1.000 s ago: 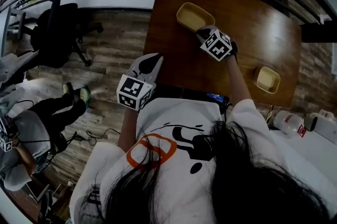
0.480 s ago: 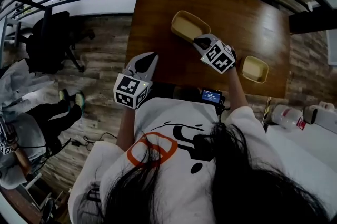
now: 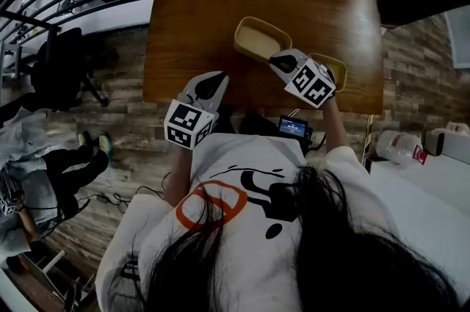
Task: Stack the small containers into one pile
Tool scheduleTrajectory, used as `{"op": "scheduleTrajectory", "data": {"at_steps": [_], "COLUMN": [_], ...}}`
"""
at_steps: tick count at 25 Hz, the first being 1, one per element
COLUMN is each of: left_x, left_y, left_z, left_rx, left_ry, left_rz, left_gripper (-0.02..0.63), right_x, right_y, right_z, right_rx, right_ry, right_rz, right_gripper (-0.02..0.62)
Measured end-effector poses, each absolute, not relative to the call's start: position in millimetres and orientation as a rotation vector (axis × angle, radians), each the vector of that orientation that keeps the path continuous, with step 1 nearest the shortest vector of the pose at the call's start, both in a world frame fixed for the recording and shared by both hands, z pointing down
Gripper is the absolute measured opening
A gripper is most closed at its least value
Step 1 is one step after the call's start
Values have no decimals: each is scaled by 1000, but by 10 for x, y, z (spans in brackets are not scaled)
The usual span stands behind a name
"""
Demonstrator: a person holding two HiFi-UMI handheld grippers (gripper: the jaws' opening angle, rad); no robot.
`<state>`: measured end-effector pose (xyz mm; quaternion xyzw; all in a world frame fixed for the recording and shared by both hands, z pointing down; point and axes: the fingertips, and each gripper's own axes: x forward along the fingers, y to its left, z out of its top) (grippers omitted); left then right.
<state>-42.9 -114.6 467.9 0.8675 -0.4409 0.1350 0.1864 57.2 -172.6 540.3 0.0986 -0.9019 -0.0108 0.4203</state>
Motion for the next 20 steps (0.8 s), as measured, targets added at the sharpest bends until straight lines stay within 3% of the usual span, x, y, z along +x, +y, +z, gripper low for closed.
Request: {"op": "scheduleTrajectory", "data": {"at_steps": [20], "left_x": [824], "left_y": [-1340], "left_z": [4753], "left_rx": [2508], "left_ry": [-1121], "left_rz": [406], "left_gripper": [0], "right_x": [2593], "right_y": [-1535], "right_z": [5544], "right_rx": [366], "right_ry": [-2148], "right_rz": [57], "right_gripper": [44]}}
